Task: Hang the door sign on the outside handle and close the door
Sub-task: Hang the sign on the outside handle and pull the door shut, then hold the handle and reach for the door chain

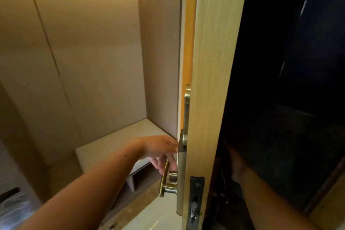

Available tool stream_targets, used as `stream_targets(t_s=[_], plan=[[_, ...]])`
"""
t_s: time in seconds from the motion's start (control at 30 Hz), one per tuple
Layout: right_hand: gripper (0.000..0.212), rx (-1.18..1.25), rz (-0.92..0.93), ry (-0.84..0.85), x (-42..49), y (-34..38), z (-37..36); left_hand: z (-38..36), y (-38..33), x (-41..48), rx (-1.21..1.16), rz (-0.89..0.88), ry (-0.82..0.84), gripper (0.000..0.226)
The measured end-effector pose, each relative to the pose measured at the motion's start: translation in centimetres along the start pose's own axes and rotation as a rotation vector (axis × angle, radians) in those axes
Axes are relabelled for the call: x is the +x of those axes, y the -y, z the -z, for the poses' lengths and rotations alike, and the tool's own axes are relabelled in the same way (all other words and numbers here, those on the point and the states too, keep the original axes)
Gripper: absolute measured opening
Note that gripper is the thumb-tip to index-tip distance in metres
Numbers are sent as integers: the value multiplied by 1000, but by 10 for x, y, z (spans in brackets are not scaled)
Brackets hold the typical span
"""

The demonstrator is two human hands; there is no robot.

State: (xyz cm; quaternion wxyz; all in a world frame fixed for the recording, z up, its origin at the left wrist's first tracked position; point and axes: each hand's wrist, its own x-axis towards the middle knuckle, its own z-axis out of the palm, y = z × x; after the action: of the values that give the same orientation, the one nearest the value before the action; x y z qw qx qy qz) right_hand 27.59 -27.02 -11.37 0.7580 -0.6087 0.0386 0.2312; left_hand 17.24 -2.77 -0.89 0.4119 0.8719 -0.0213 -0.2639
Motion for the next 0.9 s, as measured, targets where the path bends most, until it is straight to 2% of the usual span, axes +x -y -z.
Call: stream_targets(t_s=[0.13,0.27,0.37,0.5,0.73,0.9], plan=[[39,40,24,-211,-32,10,37,-25,-28,39,250,-124,-49,18],[30,45,86,-355,-65,6,80,-58,-37,75,459,-180,57,22],[41,89,99,-446,-88,8,112,-89,-45,103,654,-175,117,33],[48,107,82,-582,-114,13,152,-120,-65,137,720,-159,165,27],[57,98,77,-587,-128,24,215,-175,-101,195,846,-152,129,24],[51,114,64,-573,-113,37,251,-193,-138,228,1224,-102,62,29]])
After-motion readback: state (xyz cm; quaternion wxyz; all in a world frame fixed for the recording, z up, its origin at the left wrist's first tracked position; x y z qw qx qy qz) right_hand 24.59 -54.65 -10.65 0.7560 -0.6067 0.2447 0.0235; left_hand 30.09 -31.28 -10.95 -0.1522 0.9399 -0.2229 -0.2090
